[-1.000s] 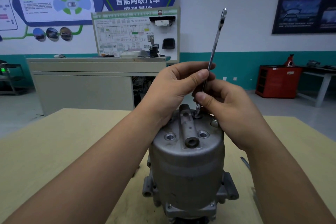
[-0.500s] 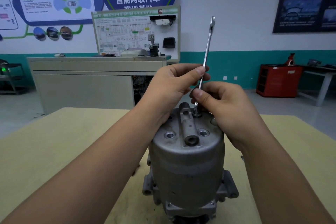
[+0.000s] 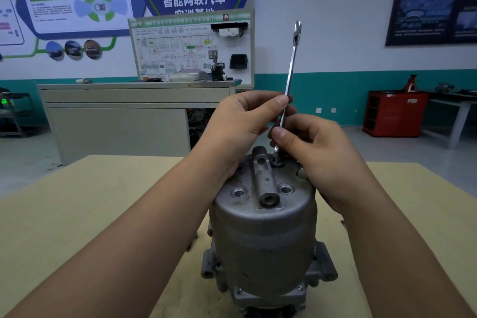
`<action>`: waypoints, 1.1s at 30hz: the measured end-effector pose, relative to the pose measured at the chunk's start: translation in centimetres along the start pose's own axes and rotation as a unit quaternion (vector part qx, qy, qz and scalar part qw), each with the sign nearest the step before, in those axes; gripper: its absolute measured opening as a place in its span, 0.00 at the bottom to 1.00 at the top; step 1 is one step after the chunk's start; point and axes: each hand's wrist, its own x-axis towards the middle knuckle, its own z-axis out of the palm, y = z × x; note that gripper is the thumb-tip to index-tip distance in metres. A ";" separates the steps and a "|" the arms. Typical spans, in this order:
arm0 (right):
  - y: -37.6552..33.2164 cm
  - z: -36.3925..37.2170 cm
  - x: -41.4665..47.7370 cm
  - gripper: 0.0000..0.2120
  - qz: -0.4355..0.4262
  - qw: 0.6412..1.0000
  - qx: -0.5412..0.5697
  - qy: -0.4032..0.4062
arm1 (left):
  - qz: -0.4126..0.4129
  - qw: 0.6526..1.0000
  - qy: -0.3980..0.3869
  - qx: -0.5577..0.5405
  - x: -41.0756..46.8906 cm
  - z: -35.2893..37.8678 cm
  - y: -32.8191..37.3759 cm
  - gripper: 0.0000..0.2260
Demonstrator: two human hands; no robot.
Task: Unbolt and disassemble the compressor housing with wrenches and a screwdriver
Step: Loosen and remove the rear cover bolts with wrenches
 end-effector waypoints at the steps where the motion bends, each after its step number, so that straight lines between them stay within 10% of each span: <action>1: 0.0 0.1 0.0 0.07 -0.003 1.000 0.002 0.003 | 0.004 1.000 0.000 -0.002 0.0 0.0 0.0 0.07; 20: 0.5 -0.1 0.3 0.10 0.015 0.992 0.126 0.017 | 0.043 0.999 -0.023 -0.017 -0.1 0.0 -0.2 0.06; 33: -0.2 -0.2 0.0 0.08 -0.037 0.997 -0.034 0.066 | 0.053 0.995 -0.029 -0.073 -0.1 -0.1 0.0 0.06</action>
